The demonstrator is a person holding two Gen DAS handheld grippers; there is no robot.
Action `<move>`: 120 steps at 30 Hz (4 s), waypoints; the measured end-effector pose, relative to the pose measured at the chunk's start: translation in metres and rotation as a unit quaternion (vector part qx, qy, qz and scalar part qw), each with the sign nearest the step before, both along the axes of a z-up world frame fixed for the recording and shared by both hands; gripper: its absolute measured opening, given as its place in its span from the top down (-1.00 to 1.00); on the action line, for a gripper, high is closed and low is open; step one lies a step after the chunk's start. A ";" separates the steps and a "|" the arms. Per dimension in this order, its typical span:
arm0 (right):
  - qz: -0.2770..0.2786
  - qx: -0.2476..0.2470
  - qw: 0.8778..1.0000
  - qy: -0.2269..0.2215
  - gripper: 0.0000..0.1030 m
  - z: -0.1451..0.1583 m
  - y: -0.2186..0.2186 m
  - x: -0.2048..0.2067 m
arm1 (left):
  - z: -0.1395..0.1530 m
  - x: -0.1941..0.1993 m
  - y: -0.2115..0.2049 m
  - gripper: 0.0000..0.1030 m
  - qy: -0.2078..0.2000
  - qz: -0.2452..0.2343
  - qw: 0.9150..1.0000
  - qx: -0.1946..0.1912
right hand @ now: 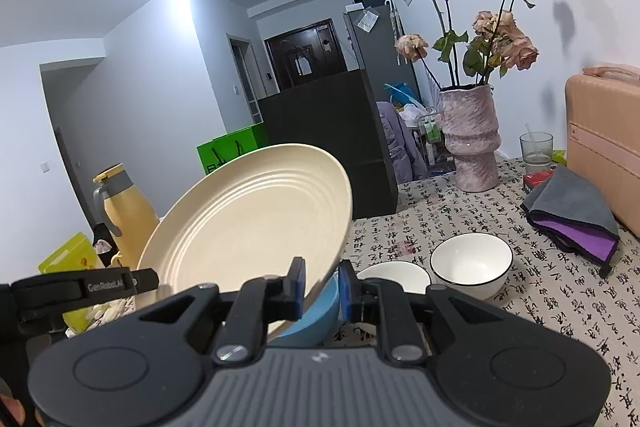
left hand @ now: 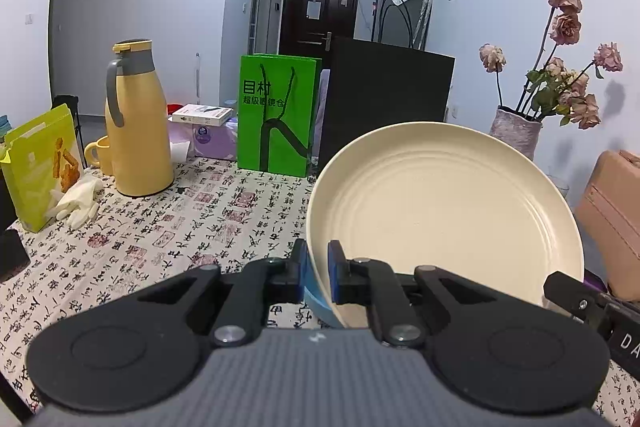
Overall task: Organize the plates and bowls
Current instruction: 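Lower the held cream plate over the stacked cream plates with both grippers, then set the cream plate down flat onto the plate stack with both grippers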
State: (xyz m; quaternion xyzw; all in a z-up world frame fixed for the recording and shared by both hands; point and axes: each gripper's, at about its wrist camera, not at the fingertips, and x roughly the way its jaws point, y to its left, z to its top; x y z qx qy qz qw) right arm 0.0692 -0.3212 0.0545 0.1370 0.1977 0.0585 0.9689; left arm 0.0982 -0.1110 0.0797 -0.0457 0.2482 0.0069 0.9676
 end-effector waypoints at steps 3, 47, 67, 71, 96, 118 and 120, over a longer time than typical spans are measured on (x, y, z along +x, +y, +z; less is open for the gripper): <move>0.000 0.000 1.000 0.001 0.67 -0.001 -0.001 -0.005 | -0.002 -0.005 0.000 0.78 0.002 -0.002 1.000 -0.002; -0.015 -0.005 0.998 0.064 0.67 -0.073 -0.012 -0.037 | -0.081 -0.027 -0.003 0.78 0.072 -0.038 0.997 -0.020; -0.010 0.005 0.994 0.111 0.66 -0.108 -0.014 -0.036 | -0.106 -0.035 0.002 0.78 0.099 -0.043 0.994 -0.019; -0.011 0.006 0.993 0.116 0.67 -0.112 -0.014 -0.036 | -0.110 -0.035 0.002 0.78 0.105 -0.044 0.993 -0.018; -0.014 -0.004 0.990 0.142 0.67 -0.132 -0.016 -0.031 | -0.128 -0.031 -0.003 0.78 0.130 -0.049 0.990 -0.007; -0.031 -0.096 0.988 0.115 0.67 -0.132 0.007 -0.041 | -0.134 -0.035 -0.009 0.78 0.131 -0.052 0.990 0.008; -0.032 -0.109 0.987 0.111 0.67 -0.132 0.010 -0.041 | -0.135 -0.035 -0.009 0.78 0.132 -0.052 0.990 0.008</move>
